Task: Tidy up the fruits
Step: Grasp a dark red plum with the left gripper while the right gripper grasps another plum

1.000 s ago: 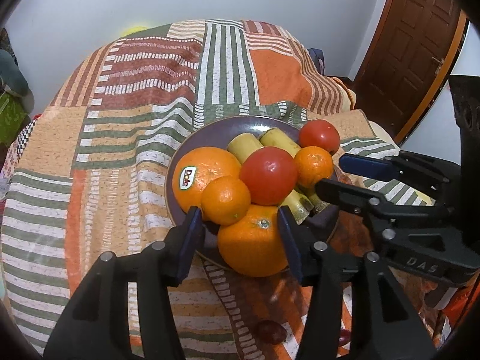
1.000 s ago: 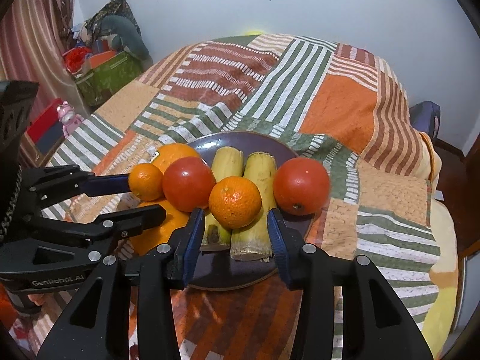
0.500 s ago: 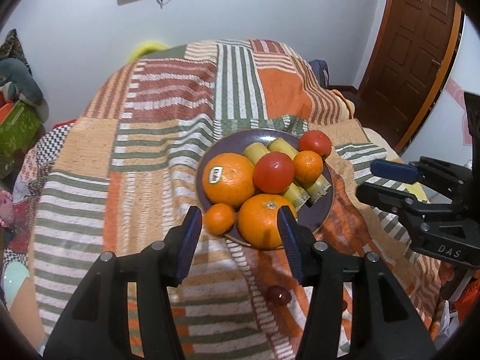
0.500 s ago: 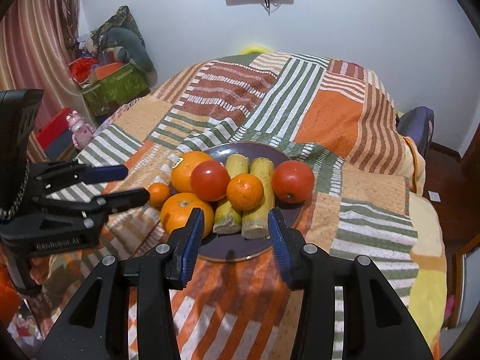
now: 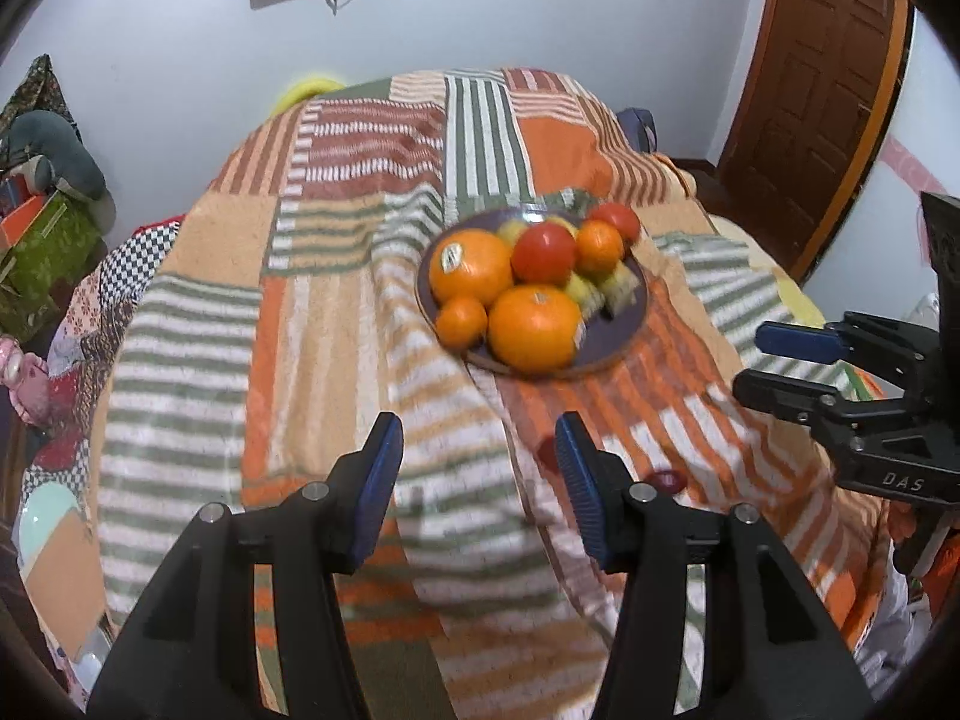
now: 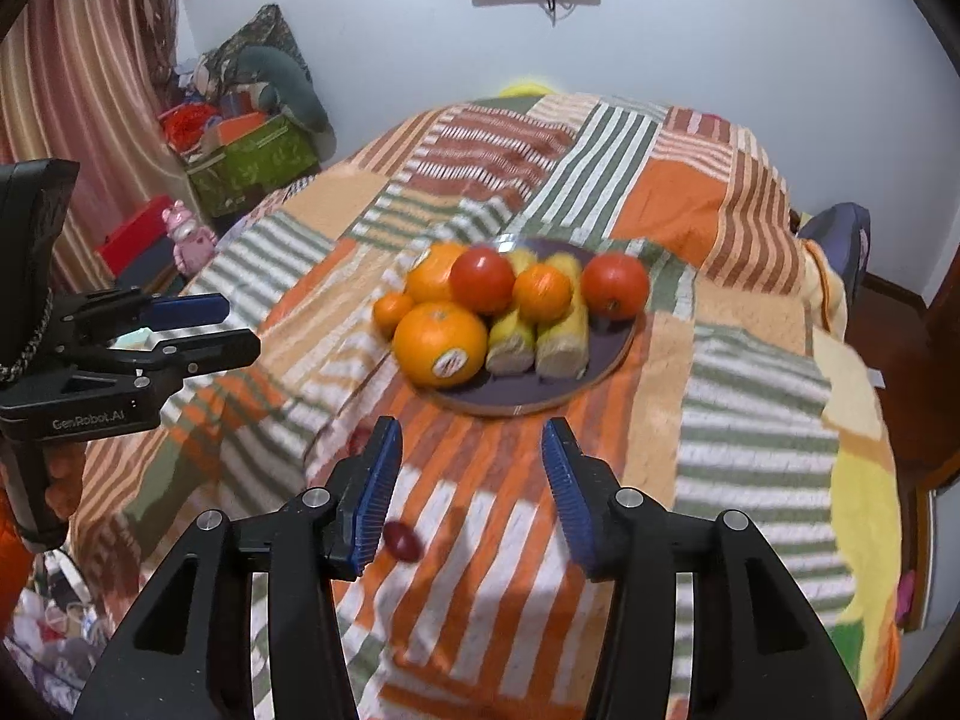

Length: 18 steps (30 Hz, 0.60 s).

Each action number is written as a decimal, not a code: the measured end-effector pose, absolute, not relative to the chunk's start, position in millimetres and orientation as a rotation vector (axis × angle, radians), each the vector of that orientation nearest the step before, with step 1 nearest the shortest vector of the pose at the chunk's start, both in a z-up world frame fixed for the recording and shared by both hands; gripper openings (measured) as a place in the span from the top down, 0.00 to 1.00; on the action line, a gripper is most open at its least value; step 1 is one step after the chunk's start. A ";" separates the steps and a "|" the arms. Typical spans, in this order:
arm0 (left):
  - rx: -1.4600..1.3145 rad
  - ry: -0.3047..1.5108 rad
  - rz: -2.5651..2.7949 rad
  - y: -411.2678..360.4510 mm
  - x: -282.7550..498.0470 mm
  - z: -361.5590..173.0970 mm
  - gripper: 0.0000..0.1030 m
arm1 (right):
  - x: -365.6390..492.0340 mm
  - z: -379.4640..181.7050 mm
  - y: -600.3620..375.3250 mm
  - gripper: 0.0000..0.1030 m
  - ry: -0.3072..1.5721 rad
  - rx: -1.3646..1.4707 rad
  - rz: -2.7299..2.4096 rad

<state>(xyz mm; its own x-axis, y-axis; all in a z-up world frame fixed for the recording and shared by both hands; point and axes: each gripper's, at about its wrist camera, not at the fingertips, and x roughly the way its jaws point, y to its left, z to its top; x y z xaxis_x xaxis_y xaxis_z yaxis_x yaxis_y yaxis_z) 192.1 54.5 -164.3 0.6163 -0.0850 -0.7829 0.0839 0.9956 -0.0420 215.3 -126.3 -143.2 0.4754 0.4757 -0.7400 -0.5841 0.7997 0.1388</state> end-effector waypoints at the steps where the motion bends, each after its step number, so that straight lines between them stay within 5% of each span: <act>1: -0.001 0.907 -0.103 52.7 187.6 -167.4 0.49 | 213.5 -146.6 -124.9 0.56 0.868 -0.141 0.656; 8: -0.010 0.955 -0.137 39.6 175.9 -191.4 0.49 | 200.4 -181.1 -106.4 0.57 0.968 -0.178 0.705; 15: -0.003 0.989 -0.201 24.2 181.0 -206.0 0.62 | 200.4 -200.5 -91.3 0.82 1.028 -0.225 0.713; 18: 0.017 0.988 -0.213 16.4 188.6 -208.3 0.64 | 198.2 -199.4 -91.8 0.83 1.015 -0.236 0.717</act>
